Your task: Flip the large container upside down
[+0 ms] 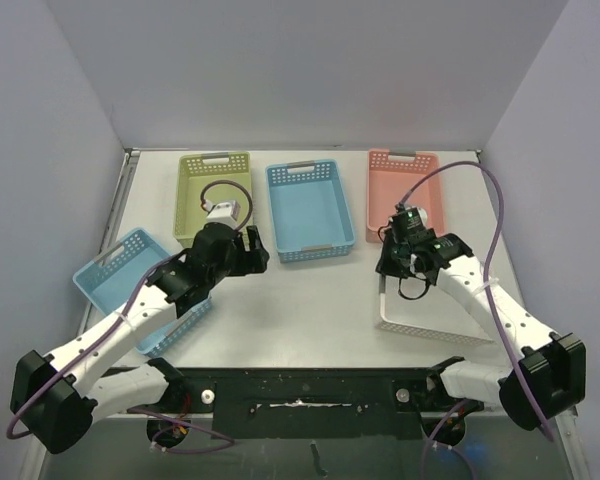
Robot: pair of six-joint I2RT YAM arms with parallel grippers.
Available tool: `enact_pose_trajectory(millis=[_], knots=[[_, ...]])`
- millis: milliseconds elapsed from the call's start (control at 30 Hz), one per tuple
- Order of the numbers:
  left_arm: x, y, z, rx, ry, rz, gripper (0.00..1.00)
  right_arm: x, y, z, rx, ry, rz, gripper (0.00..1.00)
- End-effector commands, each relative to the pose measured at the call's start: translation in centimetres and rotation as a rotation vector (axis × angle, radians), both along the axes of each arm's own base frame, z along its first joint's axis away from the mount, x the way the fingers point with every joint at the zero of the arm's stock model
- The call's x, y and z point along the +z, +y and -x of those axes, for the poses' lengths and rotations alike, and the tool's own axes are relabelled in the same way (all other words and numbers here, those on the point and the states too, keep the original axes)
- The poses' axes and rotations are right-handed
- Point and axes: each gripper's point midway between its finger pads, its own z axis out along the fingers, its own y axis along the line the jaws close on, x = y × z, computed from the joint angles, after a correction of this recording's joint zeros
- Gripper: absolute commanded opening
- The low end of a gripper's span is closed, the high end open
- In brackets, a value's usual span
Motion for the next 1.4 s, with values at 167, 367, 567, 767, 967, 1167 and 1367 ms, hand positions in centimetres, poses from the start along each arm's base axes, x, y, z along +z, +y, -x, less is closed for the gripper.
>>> enact_pose_trajectory(millis=[167,367,567,767,967,1167,1367], knots=[[12.6,5.5,-3.5,0.086,-0.221,0.065,0.73,12.4,10.1,-2.6,0.129,-0.225,-0.442,0.0],[16.5,8.6,-4.9,0.156,-0.262,0.04,0.73,18.1,16.0,-2.1,0.28,-0.286,-0.658,0.0],[17.7,8.9,-5.9,0.155,-0.269,0.037,0.73,22.1,19.6,-1.2,0.385,-0.318,-0.84,0.0],[17.4,8.2,-6.0,0.128,-0.251,0.052,0.73,23.6,19.7,0.0,0.417,-0.348,-0.93,0.0],[16.7,7.2,-6.2,0.077,-0.23,0.073,0.73,20.7,17.3,0.6,0.369,-0.295,-0.981,0.0],[16.1,5.7,-6.4,0.014,-0.203,0.105,0.73,19.5,12.8,0.9,0.286,-0.307,-1.038,0.0],[15.1,4.1,-6.5,-0.063,-0.162,0.137,0.73,19.1,10.3,1.1,0.247,-0.289,-1.116,0.0]])
